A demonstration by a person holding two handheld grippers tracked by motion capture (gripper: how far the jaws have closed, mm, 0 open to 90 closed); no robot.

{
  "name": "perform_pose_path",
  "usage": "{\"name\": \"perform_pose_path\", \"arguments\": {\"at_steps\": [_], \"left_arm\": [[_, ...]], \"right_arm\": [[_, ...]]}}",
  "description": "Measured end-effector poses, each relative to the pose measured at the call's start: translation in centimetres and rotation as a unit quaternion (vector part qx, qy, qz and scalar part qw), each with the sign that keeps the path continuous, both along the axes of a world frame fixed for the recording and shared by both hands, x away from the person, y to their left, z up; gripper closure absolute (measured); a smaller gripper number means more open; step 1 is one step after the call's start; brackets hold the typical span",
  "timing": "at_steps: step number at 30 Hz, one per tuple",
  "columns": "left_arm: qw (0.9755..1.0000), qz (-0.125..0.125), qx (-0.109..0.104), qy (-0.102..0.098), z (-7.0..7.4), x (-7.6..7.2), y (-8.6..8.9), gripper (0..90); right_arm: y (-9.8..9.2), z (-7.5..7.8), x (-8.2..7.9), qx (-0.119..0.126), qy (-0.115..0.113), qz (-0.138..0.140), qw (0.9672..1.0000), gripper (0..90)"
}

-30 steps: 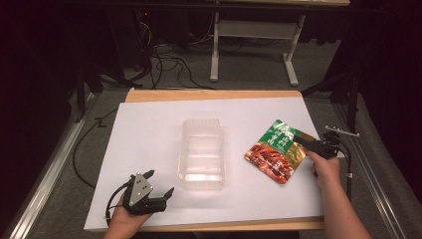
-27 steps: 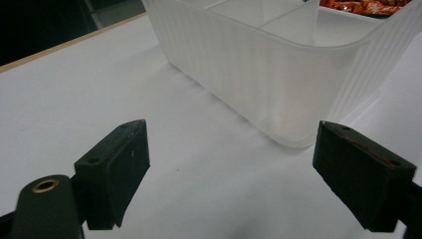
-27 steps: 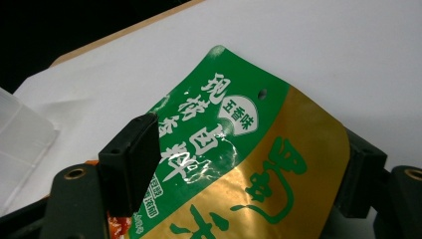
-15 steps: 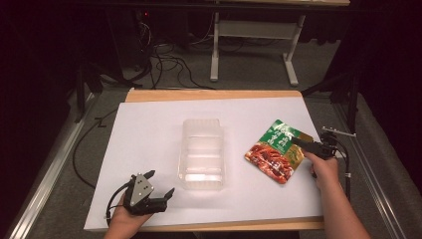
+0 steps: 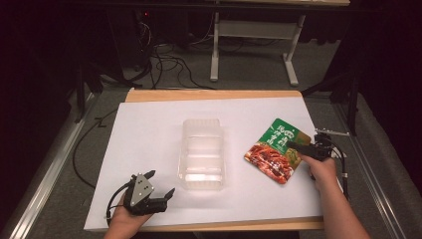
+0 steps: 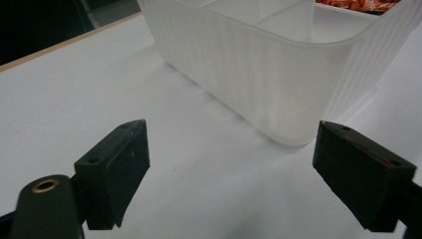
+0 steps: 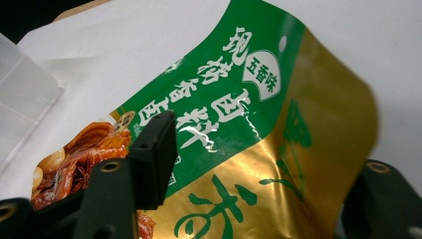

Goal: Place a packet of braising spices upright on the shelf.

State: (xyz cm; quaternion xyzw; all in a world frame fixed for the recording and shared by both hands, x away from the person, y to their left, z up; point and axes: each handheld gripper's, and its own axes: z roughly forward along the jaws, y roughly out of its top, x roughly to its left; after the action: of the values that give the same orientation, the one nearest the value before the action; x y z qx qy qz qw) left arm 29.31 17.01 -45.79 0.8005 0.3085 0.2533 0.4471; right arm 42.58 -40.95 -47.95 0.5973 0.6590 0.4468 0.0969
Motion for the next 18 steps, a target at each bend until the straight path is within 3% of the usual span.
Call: {"name": "perform_pose_path", "arguments": {"at_steps": [5,7,10,13,18], "left_arm": [[1.0000,0.000,0.000,0.000,0.01,0.00,0.02,15.2],[1.0000,0.001,-0.001,-0.002,0.02,-0.01,0.00,15.2],[1.0000,0.001,0.000,-0.002,0.04,-0.02,0.01,15.2],[1.0000,0.001,0.000,-0.001,0.03,-0.01,0.01,15.2],[1.0000,0.001,0.000,-0.001,0.02,-0.03,-0.03,15.2]], "right_arm": [[-0.05,0.01,-0.13,-0.007,0.003,-0.009,0.9999,52.0],[-0.08,0.03,-0.22,-0.018,0.003,-0.017,0.9997,60.3],[0.01,0.12,-0.35,-0.033,0.009,-0.026,0.9991,65.7],[0.10,0.13,-0.35,-0.043,0.015,-0.029,0.9985,66.8],[0.08,0.12,-0.40,-0.039,0.023,-0.035,0.9984,67.0]]}}
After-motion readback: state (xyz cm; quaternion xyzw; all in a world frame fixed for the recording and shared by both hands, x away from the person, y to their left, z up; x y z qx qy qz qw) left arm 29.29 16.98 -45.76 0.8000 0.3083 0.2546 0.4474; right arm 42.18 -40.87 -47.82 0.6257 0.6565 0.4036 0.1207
